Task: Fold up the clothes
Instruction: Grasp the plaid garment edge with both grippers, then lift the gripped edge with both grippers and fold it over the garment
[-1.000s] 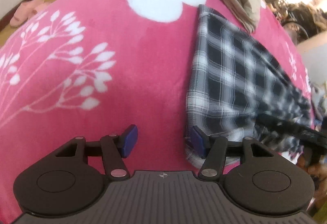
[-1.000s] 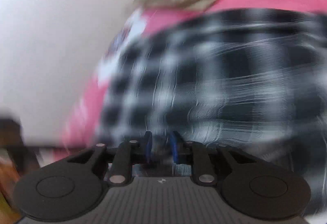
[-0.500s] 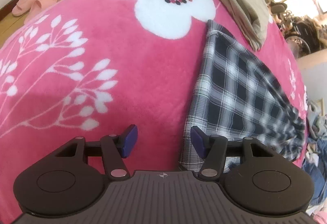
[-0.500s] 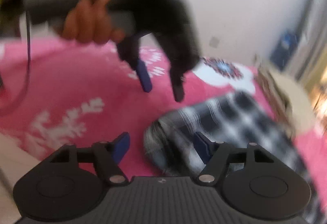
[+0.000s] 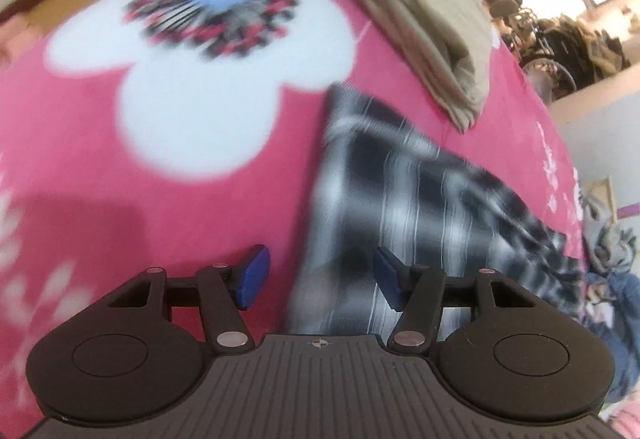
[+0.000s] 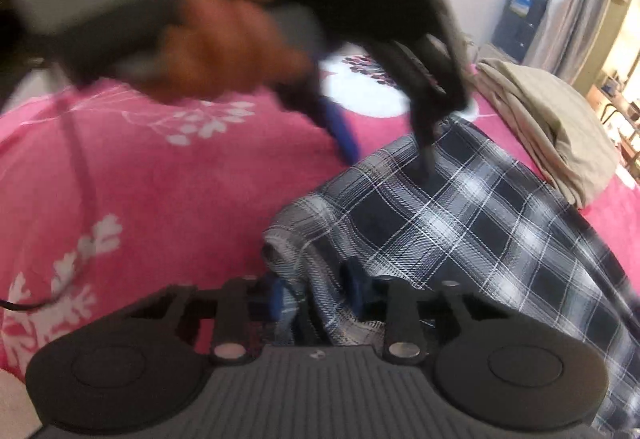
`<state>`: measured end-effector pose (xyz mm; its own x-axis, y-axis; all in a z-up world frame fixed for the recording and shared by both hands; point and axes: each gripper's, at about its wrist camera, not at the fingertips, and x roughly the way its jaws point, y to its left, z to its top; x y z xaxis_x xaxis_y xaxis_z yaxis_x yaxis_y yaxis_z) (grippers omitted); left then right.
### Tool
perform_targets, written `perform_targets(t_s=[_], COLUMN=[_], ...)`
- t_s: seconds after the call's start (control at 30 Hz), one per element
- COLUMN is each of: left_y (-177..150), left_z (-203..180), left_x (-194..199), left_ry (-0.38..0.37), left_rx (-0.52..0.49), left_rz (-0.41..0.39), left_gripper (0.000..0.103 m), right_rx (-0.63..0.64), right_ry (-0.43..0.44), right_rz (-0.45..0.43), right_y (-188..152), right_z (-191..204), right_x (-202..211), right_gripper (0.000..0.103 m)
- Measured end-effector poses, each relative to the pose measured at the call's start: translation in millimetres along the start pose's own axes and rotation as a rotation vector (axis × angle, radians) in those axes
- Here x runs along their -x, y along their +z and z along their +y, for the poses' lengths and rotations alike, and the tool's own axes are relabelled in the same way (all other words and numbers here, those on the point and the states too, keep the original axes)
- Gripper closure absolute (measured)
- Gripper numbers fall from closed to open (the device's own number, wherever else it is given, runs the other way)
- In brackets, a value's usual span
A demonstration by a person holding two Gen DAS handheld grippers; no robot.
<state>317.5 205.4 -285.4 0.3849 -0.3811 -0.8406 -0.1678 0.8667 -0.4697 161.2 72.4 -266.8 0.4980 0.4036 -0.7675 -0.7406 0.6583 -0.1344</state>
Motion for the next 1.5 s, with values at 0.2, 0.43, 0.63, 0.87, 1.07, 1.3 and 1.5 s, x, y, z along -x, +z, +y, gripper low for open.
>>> perform_targets(t_s=[0.2, 0.43, 0.63, 0.87, 1.07, 1.3, 1.5], left_y=[20, 28, 29, 19, -1, -36, -61], left_z=[-16, -23, -83, -194, -297, -375, -410], left_x=[-14, 4, 21, 12, -28, -88, -118], left_ry=[0.066, 0.031, -0.038, -0.15, -0.217, -0.224, -0.201], left_rx=[-0.01, 0.146, 0.125, -0.01, -0.151, -0.269, -0.367], left_rz=[-0.08, -0.133, -0.187, -0.205, -0.167, -0.094, -0.037], left_gripper=[0.064, 0.1, 0.1, 0.1, 0.1, 0.1, 0.1], right_rx=[-0.093, -0.252, -0.432, -0.667, -0.866, -1.1, -1.242], right_ry=[0.0, -0.002, -0.042, -0.148, -0.282, -0.376, -0.384], right_rz=[-0.006, -0.092, -0.195, -0.309, -0.37, -0.385, -0.408], right_y=[3, 3, -11, -50, -106, -185, -235], right_z=[-11, -38, -80, -139, -190, -225, -241], right_x=[2, 35, 79, 146, 197, 226, 237], right_gripper=[0.087, 0.09, 0.091, 0.091, 0.091, 0.091, 0.091])
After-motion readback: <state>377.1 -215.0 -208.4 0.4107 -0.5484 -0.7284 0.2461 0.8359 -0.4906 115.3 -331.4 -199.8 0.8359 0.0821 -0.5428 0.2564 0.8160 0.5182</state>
